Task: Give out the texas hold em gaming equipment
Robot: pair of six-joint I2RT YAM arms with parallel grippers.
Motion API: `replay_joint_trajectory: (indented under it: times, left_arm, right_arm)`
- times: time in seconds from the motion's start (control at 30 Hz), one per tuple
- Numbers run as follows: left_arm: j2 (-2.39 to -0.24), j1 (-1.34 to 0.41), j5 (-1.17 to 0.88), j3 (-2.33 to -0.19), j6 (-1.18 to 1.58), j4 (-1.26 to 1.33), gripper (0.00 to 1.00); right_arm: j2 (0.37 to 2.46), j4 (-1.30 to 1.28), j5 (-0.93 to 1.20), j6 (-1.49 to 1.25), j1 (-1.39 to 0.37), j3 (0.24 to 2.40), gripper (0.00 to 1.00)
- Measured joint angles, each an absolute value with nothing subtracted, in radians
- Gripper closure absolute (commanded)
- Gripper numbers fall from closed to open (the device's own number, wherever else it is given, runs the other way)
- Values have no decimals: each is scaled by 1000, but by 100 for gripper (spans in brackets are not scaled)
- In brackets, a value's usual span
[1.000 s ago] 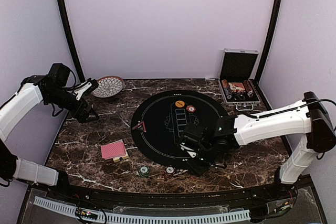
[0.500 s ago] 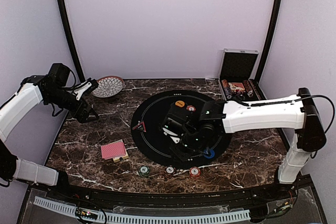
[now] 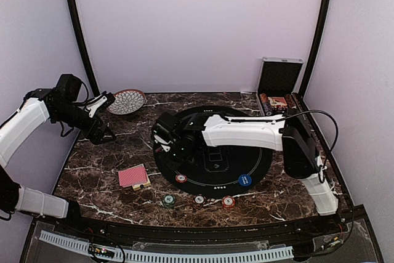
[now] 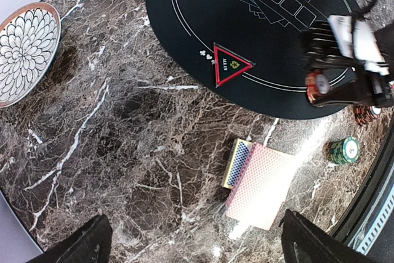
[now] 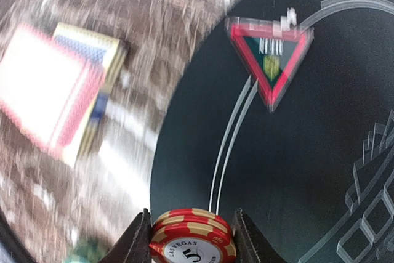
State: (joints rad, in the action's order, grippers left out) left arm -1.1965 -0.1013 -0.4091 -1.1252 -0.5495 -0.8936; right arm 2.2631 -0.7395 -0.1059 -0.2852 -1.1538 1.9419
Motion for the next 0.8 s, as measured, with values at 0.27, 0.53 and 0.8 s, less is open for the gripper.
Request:
replay_joint_trajectory:
  times: [0.27,0.53,0.8]
  left_arm:
    - [-1195,-103,-410,-1125,-550,-894,1]
    - [-1182,-104,-411,-1125,-550,-894,1]
    - [-1181,-104,-411,-1125,-550,-894,1]
  right_arm:
    - [2449,-739,-105,-267,-1122,2173,82]
    - [2461,-736,-110,-262,-1108,2171,82]
    - [2406,-685,-112,-259,-1105,2007,81]
